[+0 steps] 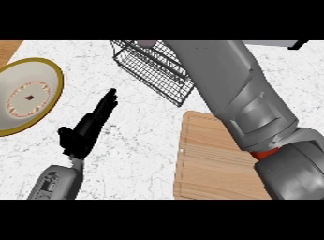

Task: Pick the eggplant from the cutting board and place it in the tiered basket

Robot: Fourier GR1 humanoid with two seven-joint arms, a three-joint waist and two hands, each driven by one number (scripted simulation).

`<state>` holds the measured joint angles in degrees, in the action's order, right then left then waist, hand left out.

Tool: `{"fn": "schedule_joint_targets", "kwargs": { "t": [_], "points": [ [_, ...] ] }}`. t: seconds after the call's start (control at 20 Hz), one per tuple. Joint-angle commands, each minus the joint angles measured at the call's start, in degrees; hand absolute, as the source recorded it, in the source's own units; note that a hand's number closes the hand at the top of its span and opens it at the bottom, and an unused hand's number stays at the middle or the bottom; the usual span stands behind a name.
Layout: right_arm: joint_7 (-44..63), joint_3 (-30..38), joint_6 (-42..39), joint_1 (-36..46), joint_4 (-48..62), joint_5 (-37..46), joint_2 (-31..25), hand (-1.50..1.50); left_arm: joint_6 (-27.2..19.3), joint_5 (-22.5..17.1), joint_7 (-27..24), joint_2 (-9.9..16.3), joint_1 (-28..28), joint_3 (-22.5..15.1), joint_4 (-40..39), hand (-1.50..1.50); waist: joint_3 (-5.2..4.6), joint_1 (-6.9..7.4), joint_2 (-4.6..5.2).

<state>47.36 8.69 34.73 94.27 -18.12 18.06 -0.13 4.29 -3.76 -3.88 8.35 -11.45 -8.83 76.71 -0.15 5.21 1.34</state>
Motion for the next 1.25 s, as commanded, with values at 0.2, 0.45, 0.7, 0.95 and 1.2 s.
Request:
{"fn": "schedule_joint_targets", "kwargs": {
  "t": [0.2,0.45,0.7,0.95,1.2],
  "points": [
    [1.03,-3.91,16.73,1.19,3.80,6.79,-0.58,-1.50,-1.46,1.59,-3.36,0.09,3.52,0.56,-1.12,0.00,-0.03,-3.21,-0.85],
    [4.93,-8.04,26.12,1.96,6.30,13.58,-5.43,-1.50,-1.31,0.22,-1.82,0.38,6.17,1.31,1.01,0.00,0.04,-5.05,-1.86],
    [2.39,-7.27,29.30,-1.90,-0.90,13.33,-8.95,-1.50,-2.73,-0.03,-0.12,0.15,6.66,2.24,2.22,0.00,0.27,-8.00,-2.96],
    [0.64,-6.04,24.83,-8.00,-9.53,11.34,-12.96,-1.50,-2.17,-1.37,-2.41,2.14,8.77,5.47,0.27,0.00,0.36,-11.08,-3.82],
    [0.28,-8.13,19.23,-15.84,-17.27,10.44,-12.82,-1.50,-1.99,-2.09,-2.59,2.59,11.24,6.18,1.53,0.00,0.41,-12.87,-4.79]
  ]
}}
